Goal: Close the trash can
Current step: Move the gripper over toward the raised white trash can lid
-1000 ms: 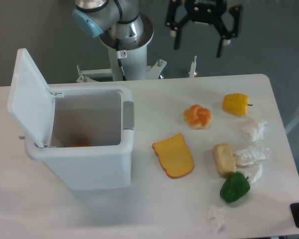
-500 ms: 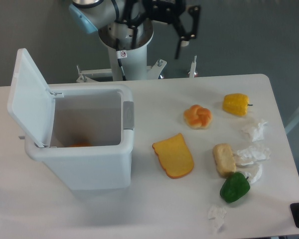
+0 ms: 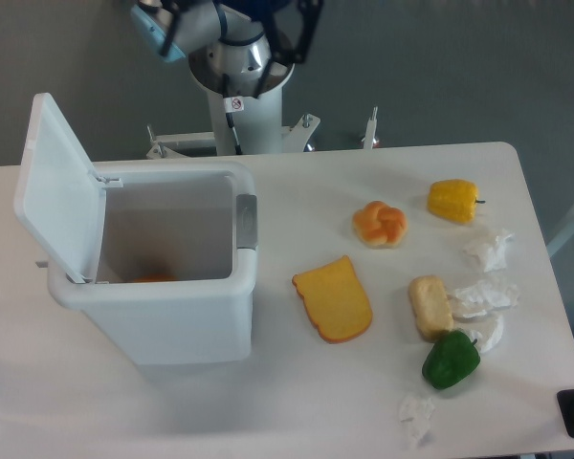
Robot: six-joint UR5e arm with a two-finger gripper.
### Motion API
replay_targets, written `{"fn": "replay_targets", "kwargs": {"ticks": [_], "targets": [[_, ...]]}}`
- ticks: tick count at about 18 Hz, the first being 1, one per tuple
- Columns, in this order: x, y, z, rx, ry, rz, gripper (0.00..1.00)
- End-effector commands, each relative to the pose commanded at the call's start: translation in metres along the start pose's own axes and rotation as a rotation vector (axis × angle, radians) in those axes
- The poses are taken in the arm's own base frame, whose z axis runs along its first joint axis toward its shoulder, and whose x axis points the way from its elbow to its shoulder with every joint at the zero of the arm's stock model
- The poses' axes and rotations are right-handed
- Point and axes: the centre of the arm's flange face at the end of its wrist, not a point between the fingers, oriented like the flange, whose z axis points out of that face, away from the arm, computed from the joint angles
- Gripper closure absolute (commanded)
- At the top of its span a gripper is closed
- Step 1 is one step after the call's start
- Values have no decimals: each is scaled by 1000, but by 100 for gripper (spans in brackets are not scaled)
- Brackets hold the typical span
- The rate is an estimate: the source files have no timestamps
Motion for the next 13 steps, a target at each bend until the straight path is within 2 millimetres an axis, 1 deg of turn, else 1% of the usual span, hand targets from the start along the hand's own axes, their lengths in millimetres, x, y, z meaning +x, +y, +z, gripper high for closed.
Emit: {"fn": "replay_targets", "kwargs": {"ticks": [2,4,6,9,13], "targets": [[8,-1,4,0,23,7,0],[21,-3,10,9,75,8,0],[31,-2,17,-2,97,-10,0],[47,-2,25,-14,126,9,0],[57,0,35,-30,150,19,0]]}}
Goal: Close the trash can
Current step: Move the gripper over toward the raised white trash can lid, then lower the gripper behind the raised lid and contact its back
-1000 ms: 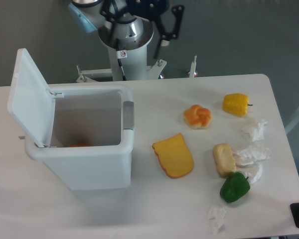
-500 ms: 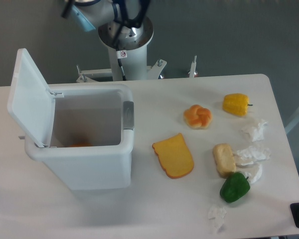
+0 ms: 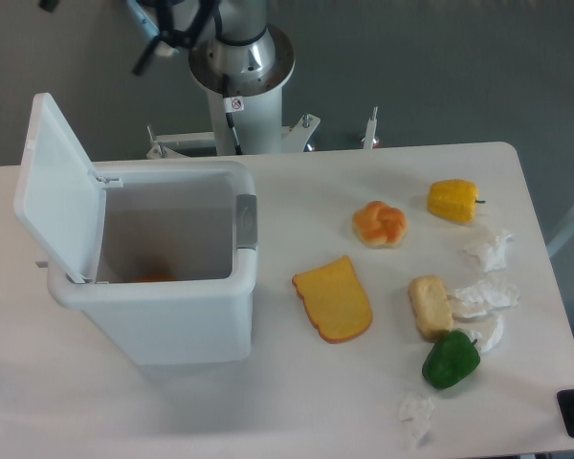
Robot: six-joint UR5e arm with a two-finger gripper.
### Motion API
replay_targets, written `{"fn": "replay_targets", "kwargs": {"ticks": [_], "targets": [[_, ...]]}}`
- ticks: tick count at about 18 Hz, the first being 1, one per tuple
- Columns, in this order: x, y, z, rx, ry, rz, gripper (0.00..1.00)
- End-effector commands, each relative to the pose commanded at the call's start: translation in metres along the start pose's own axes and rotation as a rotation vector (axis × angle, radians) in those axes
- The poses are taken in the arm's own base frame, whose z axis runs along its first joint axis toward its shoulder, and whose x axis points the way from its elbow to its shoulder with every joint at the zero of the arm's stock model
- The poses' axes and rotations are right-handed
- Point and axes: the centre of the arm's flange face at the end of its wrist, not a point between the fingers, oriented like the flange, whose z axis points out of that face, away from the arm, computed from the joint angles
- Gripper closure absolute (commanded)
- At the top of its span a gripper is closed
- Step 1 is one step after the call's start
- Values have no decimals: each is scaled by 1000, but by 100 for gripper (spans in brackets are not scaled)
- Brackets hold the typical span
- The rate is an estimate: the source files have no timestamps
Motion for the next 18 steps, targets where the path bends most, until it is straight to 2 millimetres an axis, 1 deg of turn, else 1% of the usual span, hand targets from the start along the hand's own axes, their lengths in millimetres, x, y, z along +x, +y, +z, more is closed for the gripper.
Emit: {"fn": "replay_targets", "kwargs": {"ticks": [3,5,8,10,12,13,14,18], "targets": [[2,1,8,-12,15,0,0],[8,3,17,-26,34,3,0],[16,6,37,-56,72,19,0],[16,3,45,-51,77,38,0],[20,4,59,-63,97,46,0],[19,5,66,-73,107,43,0],[23,6,72,-83,119,46,0],[34,7,81,-91,138,64,0]]}}
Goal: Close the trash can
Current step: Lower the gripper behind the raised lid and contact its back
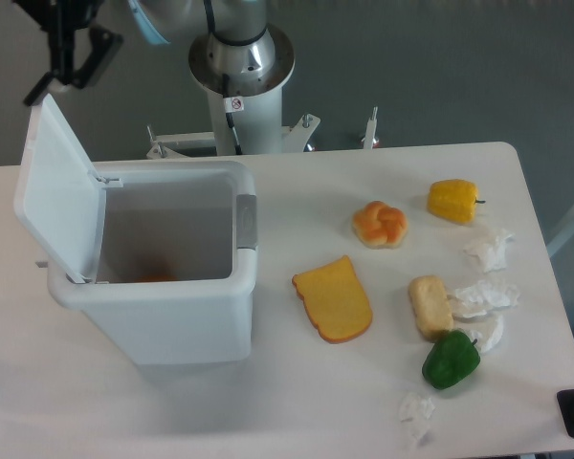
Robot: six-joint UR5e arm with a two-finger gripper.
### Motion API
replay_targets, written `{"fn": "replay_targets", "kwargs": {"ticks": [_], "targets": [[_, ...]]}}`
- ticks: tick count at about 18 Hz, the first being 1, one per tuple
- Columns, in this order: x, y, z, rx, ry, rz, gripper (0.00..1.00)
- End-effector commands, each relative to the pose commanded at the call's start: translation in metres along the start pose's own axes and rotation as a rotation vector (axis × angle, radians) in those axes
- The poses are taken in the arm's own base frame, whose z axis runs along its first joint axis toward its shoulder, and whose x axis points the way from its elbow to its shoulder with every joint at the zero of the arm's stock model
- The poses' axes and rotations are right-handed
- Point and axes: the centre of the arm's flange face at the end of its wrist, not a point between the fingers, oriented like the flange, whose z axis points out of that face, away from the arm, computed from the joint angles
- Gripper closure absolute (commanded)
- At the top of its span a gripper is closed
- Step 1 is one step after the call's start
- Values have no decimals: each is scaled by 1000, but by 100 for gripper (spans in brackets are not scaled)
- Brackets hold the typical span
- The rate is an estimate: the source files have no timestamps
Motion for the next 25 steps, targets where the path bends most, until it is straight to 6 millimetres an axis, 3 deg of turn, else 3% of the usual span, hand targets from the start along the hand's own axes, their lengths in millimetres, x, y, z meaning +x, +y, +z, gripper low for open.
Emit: {"fn": "replay_targets", "kwargs": {"ticks": [10,25], "targets": [[15,4,46,-55,71,32,0],[0,17,68,-107,53,14,0]]}}
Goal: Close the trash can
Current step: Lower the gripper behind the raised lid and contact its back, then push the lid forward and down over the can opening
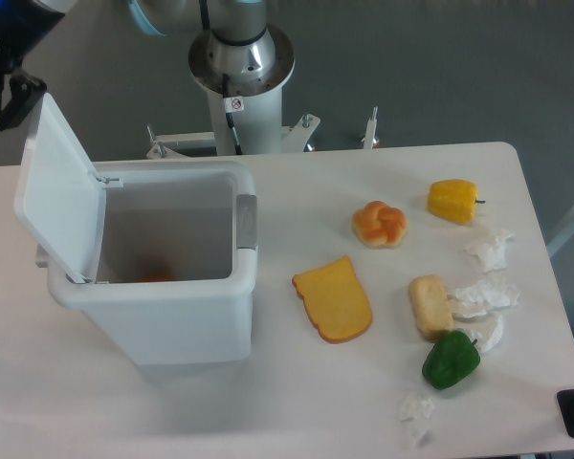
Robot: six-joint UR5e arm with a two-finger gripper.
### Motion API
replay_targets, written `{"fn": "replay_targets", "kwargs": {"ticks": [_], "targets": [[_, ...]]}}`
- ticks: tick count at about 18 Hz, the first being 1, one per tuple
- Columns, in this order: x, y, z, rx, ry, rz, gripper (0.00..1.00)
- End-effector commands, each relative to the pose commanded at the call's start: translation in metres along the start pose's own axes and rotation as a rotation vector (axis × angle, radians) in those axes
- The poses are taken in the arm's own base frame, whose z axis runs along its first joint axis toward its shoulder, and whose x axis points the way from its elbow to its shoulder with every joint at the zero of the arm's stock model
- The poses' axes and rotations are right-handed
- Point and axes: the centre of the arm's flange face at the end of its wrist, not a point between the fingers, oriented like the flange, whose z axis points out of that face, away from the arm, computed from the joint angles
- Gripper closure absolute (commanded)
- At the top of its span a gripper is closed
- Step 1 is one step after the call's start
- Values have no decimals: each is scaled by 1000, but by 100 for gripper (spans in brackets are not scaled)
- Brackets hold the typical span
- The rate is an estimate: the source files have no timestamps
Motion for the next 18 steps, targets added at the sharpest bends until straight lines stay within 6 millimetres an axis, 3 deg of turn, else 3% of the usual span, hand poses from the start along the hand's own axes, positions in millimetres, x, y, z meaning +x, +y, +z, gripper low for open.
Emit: {"fn": "replay_targets", "kwargs": {"ticks": [8,18], "targets": [[-10,9,-4,-54,-126,10,0],[-51,21,-25,-157,-386,1,0]]}}
